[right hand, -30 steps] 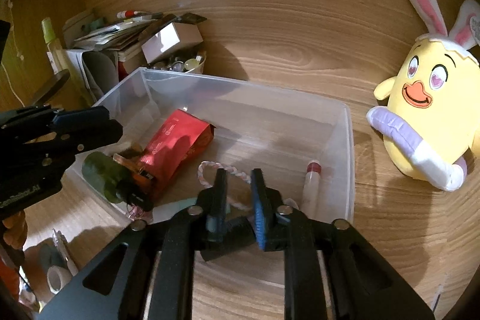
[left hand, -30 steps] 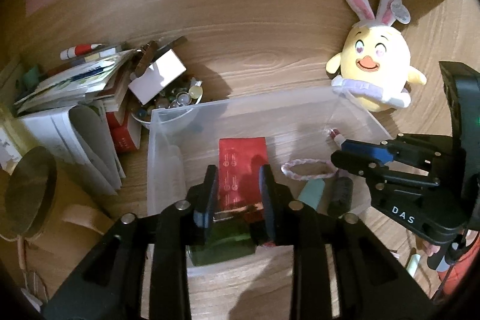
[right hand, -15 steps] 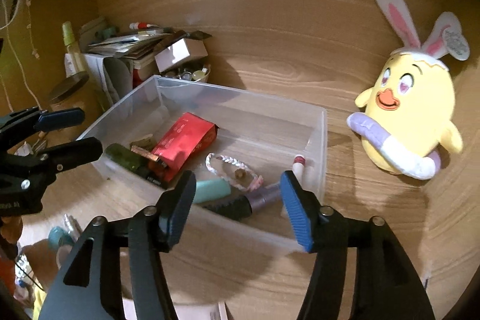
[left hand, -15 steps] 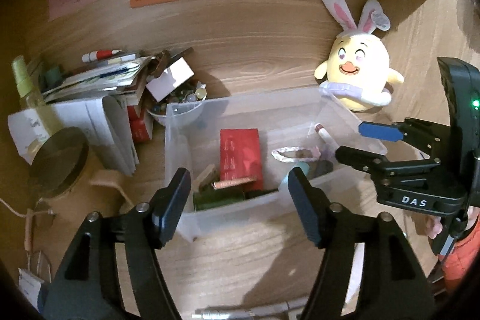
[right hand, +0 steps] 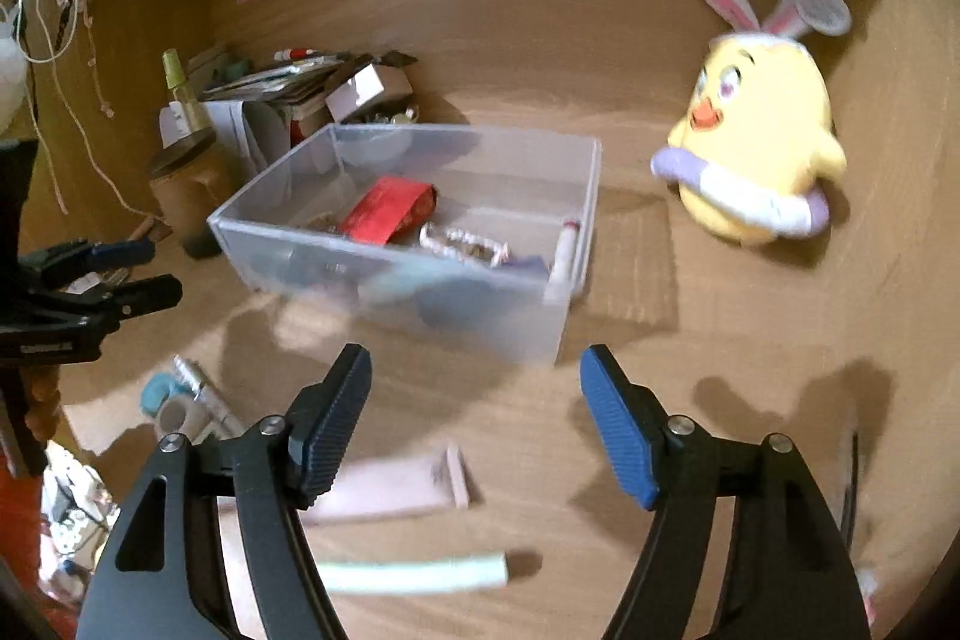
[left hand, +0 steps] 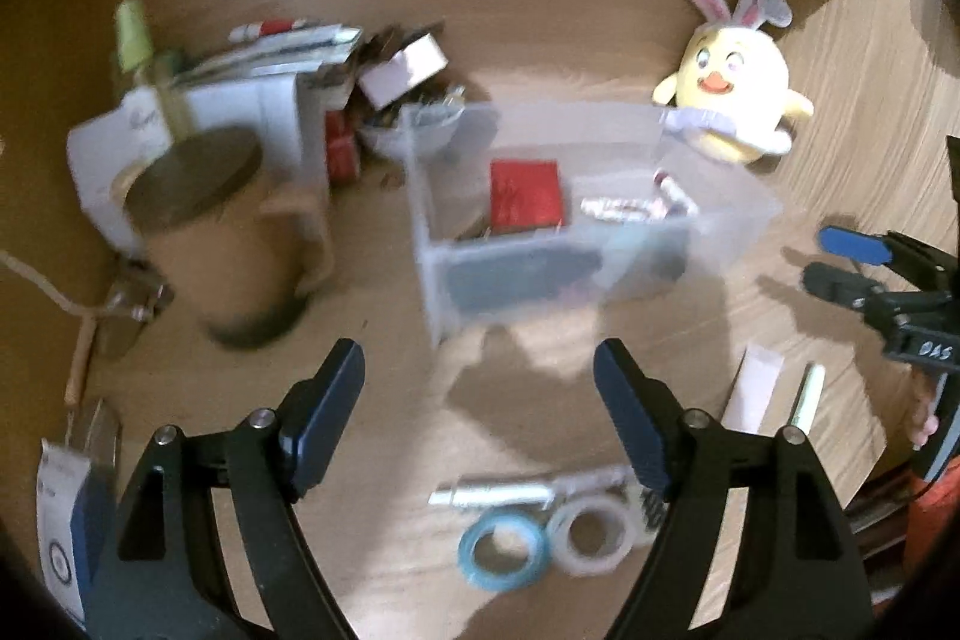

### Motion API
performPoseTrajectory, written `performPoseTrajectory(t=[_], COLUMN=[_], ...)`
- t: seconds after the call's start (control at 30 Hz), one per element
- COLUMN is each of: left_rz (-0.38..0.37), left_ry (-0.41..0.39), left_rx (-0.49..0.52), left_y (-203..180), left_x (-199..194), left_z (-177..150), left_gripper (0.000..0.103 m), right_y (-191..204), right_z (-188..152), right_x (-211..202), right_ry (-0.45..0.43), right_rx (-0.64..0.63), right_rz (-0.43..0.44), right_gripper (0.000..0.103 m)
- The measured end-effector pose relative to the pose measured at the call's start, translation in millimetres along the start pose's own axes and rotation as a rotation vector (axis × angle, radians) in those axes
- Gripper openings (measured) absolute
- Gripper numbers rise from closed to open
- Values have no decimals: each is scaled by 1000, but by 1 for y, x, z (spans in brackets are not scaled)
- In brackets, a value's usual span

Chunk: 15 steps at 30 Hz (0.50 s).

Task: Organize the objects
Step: 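Withdraw both tools toward the blue tape roll and mint-green tube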

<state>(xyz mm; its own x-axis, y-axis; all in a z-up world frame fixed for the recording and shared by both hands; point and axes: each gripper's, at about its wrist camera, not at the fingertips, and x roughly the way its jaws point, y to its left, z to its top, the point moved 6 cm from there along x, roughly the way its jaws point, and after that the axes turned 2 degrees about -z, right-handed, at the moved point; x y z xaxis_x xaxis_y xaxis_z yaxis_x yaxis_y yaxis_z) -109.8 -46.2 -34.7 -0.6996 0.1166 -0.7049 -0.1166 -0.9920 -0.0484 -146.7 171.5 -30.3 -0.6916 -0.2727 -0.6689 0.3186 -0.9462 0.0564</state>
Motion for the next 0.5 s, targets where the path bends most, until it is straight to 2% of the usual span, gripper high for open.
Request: performPoseTrajectory(t=[0.2, 0.5], left_rz=[7, -15], left_ry=[50, 90], left_rx=[-43, -81], left_y=[11, 22], left_x=[-4, -16], left_z=[-37, -75], left_gripper=[79, 79], right_y=[3, 18], right_z=[-32, -74], right_x=[-8, -14], right_ry=[38, 99], right_rx=[25, 95], right_rz=[-8, -38], right_gripper=[74, 75])
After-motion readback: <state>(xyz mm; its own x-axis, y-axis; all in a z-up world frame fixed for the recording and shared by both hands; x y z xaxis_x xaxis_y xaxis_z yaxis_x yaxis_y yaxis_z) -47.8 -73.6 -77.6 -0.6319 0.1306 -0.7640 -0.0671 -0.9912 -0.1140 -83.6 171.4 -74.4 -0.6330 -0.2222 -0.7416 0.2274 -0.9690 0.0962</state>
